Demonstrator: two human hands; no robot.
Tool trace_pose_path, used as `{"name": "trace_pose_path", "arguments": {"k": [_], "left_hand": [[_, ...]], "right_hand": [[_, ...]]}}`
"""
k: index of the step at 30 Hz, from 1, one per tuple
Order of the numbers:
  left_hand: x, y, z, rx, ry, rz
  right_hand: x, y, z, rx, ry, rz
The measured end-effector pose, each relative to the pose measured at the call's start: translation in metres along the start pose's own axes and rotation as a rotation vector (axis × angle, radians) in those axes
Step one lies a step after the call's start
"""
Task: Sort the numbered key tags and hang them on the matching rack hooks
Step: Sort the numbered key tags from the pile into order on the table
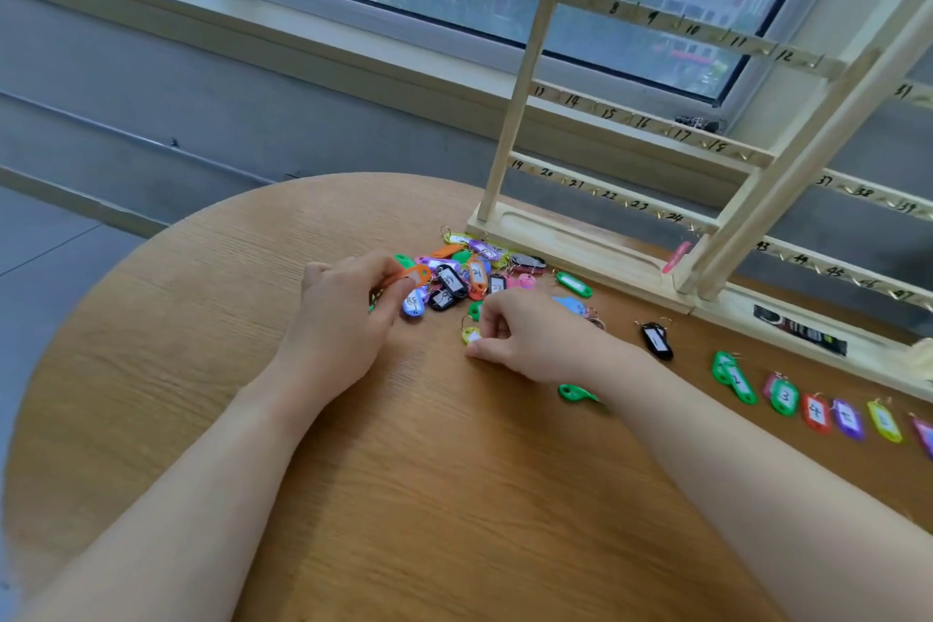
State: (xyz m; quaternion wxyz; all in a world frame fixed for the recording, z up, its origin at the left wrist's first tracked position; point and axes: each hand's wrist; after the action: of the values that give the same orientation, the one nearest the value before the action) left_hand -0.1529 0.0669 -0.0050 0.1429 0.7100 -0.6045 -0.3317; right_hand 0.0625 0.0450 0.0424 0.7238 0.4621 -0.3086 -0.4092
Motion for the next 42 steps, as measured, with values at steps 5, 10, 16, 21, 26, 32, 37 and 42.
{"name": "trace_pose_path", "arguments": {"k": [5, 10, 16, 21, 26, 32, 37, 42], "left_hand": [[0.005, 0.002, -0.005, 0.025, -0.008, 0.002], [0.005, 0.003, -0.006, 0.027, -0.091, 0.048], [0.007, 0.003, -0.008, 0.083, -0.045, 0.111], [0.013, 0.012, -0.019, 0.325, 0.119, 0.133], [0.020, 0.014, -0.034, 0.429, 0.190, 0.132], [0.029, 0.008, -0.091, 0.594, 0.195, 0.260], [0.050, 0.009, -0.137, 0.494, -0.007, 0.285], [0.079, 0.006, -0.170, 0.459, -0.146, 0.311]], "right_hand": [[0.002, 0.002, 0.004, -0.042, -0.032, -0.018], [-0.004, 0.003, 0.003, -0.075, -0.076, 0.039], [0.004, 0.010, 0.007, -0.131, 0.005, -0.011], [0.026, 0.018, 0.010, -0.325, -0.037, -0.080], [0.063, 0.034, 0.014, -0.468, -0.120, -0.208], [0.114, 0.058, 0.010, -0.492, -0.170, -0.332], [0.162, 0.076, 0.007, -0.487, -0.182, -0.407], [0.221, 0.091, 0.004, -0.440, -0.195, -0.468]]}}
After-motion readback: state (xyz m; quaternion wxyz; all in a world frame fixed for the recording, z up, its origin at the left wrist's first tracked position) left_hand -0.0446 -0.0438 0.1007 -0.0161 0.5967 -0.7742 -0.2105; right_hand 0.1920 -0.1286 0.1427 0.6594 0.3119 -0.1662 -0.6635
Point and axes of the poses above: each hand's wrist, its own x-axis away from the middle knuckle, its own y-axis out of the back of the hand, z = x × y, and after that the axes turned 14 degrees about y, right-handed
